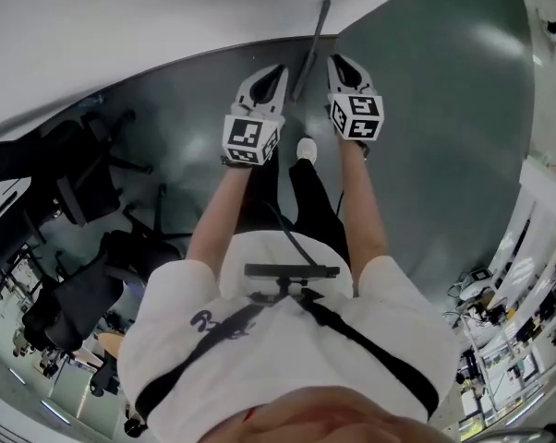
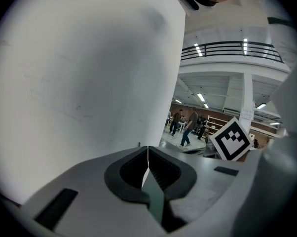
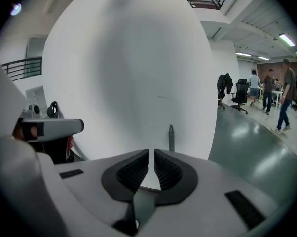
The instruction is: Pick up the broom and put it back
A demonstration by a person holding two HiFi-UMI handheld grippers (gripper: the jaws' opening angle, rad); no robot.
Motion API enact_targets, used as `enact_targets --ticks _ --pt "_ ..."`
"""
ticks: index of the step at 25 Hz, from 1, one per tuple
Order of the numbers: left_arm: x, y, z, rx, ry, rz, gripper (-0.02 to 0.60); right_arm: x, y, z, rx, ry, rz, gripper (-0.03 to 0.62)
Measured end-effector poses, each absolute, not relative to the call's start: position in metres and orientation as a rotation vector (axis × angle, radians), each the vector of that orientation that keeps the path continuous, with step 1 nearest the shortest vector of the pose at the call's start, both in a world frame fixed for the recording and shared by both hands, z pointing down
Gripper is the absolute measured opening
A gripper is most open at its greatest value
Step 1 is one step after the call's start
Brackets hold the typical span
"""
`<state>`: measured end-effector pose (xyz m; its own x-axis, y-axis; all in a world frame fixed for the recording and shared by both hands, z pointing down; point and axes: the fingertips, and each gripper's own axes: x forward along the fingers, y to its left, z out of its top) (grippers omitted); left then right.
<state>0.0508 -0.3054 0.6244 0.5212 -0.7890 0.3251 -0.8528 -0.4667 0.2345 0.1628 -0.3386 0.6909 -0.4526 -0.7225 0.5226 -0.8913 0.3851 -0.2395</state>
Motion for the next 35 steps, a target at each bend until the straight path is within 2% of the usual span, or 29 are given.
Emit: enact_targets --ticks 2,6,10,11,22,33,35 --pt "0.049 -0.314 0.642 2.397 -1.343 0.254 0.014 0.161 -0.349 0.714 1.41 -2.285 0.726 0.059" --pt "0.05 -0.334 0.67 2.39 -1.325 0.263 0.014 0.162 -0.37 0.752 1.4 -2.247 0.742 0.064" --pt "0.041 -0.353 0.692 2.383 -1.342 0.251 0.014 0.154 -0.393 0.788 1.393 -2.232 0.771 0.158" --pt "0.038 -0.356 0.699 2.379 -1.347 0.25 0.014 0.151 -0.397 0.798 1.392 -2.232 0.781 0.163" --pt "0.029 -0.377 0.74 2.356 -1.323 0.254 0.014 0.148 -0.432 0.887 1.39 -2.139 0.839 0.163" --pt "0.033 -0.363 0.743 2.331 -1.305 0.247 0.014 0.153 -0.453 0.897 1.454 -2.124 0.871 0.16" --pt "0.033 -0.36 0.741 2.328 -1.307 0.244 0.014 0.153 -0.45 0.897 1.444 -2.111 0.857 0.104"
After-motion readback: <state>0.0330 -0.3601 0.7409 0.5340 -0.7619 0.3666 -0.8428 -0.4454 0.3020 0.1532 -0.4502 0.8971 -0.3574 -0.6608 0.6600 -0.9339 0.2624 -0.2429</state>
